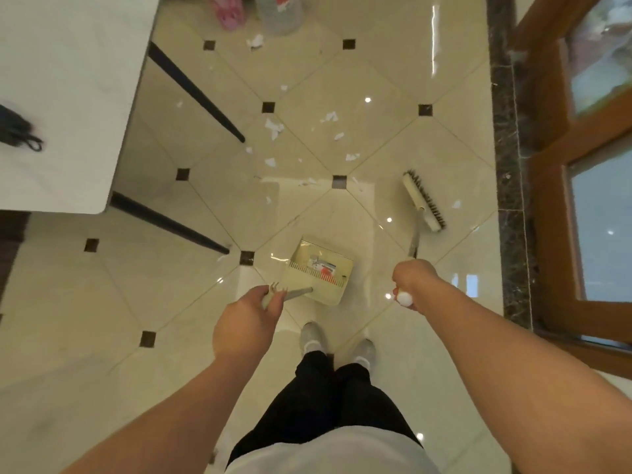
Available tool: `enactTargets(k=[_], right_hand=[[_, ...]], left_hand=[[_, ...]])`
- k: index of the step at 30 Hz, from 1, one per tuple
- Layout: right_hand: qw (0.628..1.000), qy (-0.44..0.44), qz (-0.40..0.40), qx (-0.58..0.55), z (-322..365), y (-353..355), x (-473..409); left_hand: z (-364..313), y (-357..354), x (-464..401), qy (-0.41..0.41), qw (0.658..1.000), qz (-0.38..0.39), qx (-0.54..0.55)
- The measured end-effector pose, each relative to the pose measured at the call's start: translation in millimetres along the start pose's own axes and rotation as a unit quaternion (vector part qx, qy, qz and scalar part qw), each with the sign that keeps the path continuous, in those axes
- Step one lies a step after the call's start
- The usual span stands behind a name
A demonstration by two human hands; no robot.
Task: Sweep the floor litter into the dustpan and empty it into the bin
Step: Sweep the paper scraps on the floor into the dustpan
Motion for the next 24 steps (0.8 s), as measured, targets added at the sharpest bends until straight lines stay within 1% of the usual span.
enactTargets(k=[1,3,5,7,8,11,14,18,21,24], right_hand=[[1.000,-0.006,0.005,0.022,3,-8,1],[0.997,-0.048,0.029,0.044,2,-27,7],[0.995,-0.064,0.057,0.054,2,-43,22],[0.995,-0.057,0.074,0.020,7,-44,41],[0.995,-0.052,0.081,-0.019,12,-39,49],[0.991,-0.040,0.074,-0.105,27,-2,61],[0.988,-0.026,0.054,-0.140,52,49,55],[0.982,-0.024,0.003,-0.186,98,118,17],[0.982,-0.034,-0.023,-0.186,137,167,-17],[0.981,-0.069,-0.015,-0.178,176,204,-48]], left_hand=[[3,1,-3,0.009,1.000,0.001,0.008],[9,1,-11,0.027,0.999,0.005,0.026],[14,1,-19,0.036,0.999,0.005,0.039],[16,3,-29,0.038,0.998,0.002,0.056],[16,4,-35,0.036,0.998,0.002,0.059],[5,13,-52,0.033,0.998,0.010,0.053],[-12,21,-70,0.037,0.997,0.015,0.059],[-46,23,-103,0.032,0.999,0.016,0.039],[-78,17,-124,0.042,0.998,0.025,0.030],[-115,3,-139,0.070,0.997,0.023,0.024]])
Point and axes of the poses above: each hand's wrist, its own x-axis away from the middle knuckle, its own y-axis out of the back of the hand, z = x × y, the point moved 2 cm from there along -x, towards the middle knuckle, and after that the axes turned 10 degrees about -y, right-handed, at the moved point
